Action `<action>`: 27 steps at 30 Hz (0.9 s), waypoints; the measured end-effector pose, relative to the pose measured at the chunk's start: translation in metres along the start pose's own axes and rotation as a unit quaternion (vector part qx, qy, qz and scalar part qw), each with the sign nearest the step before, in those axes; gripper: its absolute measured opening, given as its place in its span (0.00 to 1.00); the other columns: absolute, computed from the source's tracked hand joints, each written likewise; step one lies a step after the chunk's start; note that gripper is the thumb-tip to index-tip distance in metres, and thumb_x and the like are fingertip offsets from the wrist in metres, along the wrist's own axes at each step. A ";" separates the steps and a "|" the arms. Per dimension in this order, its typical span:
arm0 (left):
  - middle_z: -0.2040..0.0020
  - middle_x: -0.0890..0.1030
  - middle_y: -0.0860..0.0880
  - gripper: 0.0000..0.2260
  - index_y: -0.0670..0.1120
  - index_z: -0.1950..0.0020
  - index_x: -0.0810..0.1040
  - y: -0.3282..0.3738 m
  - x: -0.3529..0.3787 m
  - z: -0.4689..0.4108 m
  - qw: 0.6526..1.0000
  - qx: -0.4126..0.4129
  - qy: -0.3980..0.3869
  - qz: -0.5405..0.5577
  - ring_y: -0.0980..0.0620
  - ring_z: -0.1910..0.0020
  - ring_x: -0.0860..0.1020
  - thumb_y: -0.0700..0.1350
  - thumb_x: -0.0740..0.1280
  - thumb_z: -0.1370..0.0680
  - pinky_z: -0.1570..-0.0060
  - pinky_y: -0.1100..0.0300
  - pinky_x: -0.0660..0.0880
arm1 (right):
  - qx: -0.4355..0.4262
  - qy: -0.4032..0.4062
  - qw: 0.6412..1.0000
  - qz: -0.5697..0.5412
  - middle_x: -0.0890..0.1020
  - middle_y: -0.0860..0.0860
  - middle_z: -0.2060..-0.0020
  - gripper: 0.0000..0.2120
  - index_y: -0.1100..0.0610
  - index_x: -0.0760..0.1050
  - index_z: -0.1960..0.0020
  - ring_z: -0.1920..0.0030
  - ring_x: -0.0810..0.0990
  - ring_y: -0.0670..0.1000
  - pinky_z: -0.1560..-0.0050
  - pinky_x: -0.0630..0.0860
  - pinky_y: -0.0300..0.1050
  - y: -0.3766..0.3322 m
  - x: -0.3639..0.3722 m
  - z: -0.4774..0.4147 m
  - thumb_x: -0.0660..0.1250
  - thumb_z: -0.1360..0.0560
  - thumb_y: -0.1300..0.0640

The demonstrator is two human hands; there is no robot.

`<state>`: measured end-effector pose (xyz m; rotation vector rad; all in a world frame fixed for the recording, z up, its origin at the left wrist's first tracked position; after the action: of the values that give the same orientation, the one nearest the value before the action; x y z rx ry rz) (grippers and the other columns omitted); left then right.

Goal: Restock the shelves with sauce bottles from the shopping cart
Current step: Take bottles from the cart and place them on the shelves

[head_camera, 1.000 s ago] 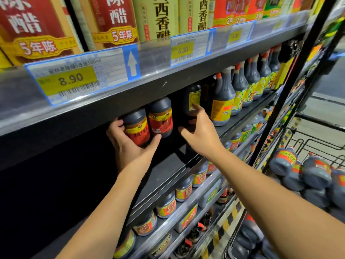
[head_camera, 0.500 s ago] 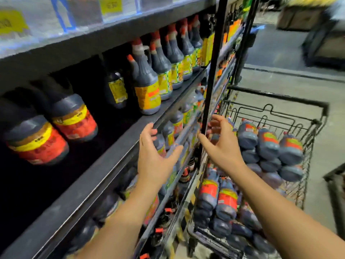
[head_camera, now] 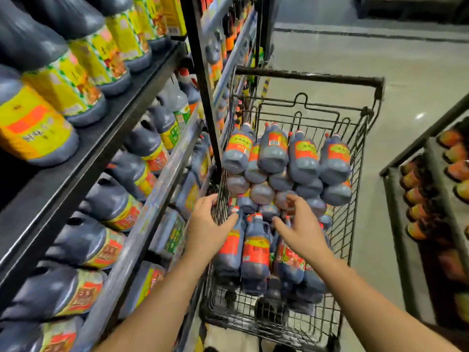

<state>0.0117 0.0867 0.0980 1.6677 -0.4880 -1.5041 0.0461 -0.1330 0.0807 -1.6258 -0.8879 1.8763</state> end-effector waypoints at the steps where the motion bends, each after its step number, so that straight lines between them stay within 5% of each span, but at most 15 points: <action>1: 0.36 0.73 0.48 0.27 0.43 0.30 0.72 -0.004 0.011 -0.004 1.000 -0.013 -0.018 -0.012 0.52 0.37 0.72 0.49 0.75 0.26 0.36 0.58 0.69 | 0.016 -0.005 1.000 0.006 0.73 0.52 0.38 0.27 0.55 0.64 0.30 0.41 0.73 0.52 0.47 0.69 0.43 0.012 0.000 -0.001 0.69 0.24 0.50; 5: 0.36 0.74 0.45 0.29 0.44 0.31 0.73 -0.026 0.055 -0.014 0.992 -0.067 -0.084 -0.069 0.45 0.36 0.74 0.52 0.75 0.28 0.41 0.57 0.71 | 0.100 -0.031 0.993 0.049 0.73 0.52 0.45 0.24 0.57 0.67 0.35 0.41 0.73 0.54 0.49 0.68 0.44 0.060 0.005 -0.001 0.71 0.27 0.52; 14: 0.36 0.73 0.43 0.32 0.45 0.31 0.70 -0.068 0.118 -0.008 0.951 -0.138 -0.203 -0.186 0.42 0.37 0.73 0.56 0.74 0.29 0.41 0.51 0.72 | 0.319 -0.147 0.928 0.124 0.67 0.62 0.34 0.36 0.64 0.61 0.31 0.33 0.68 0.63 0.38 0.69 0.53 0.134 0.037 -0.002 0.70 0.28 0.43; 21: 0.32 0.64 0.46 0.32 0.49 0.30 0.66 -0.073 0.145 0.000 0.909 -0.115 -0.247 -0.316 0.43 0.33 0.64 0.63 0.69 0.29 0.37 0.49 0.69 | 0.416 -0.129 0.887 0.156 0.64 0.61 0.31 0.49 0.62 0.59 0.29 0.31 0.65 0.62 0.36 0.68 0.55 0.144 0.061 -0.014 0.70 0.35 0.30; 27: 0.34 0.61 0.47 0.31 0.52 0.35 0.67 -0.078 0.155 0.005 0.896 -0.114 -0.241 -0.355 0.44 0.34 0.62 0.66 0.69 0.31 0.36 0.49 0.66 | 0.499 -0.092 0.845 0.169 0.61 0.58 0.30 0.57 0.60 0.55 0.27 0.30 0.61 0.60 0.38 0.68 0.60 0.137 0.082 -0.027 0.76 0.43 0.30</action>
<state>0.0212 0.0161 -0.0601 1.3308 0.0874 -2.4305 0.0653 -0.1596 -0.0776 -0.9560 0.3773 2.1679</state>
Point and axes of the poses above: each hand's wrist, its own z-axis away from the middle knuckle, its own x-axis out of the palm, y = z × x, the point moved 2 cm from there along -z, towards the middle knuckle
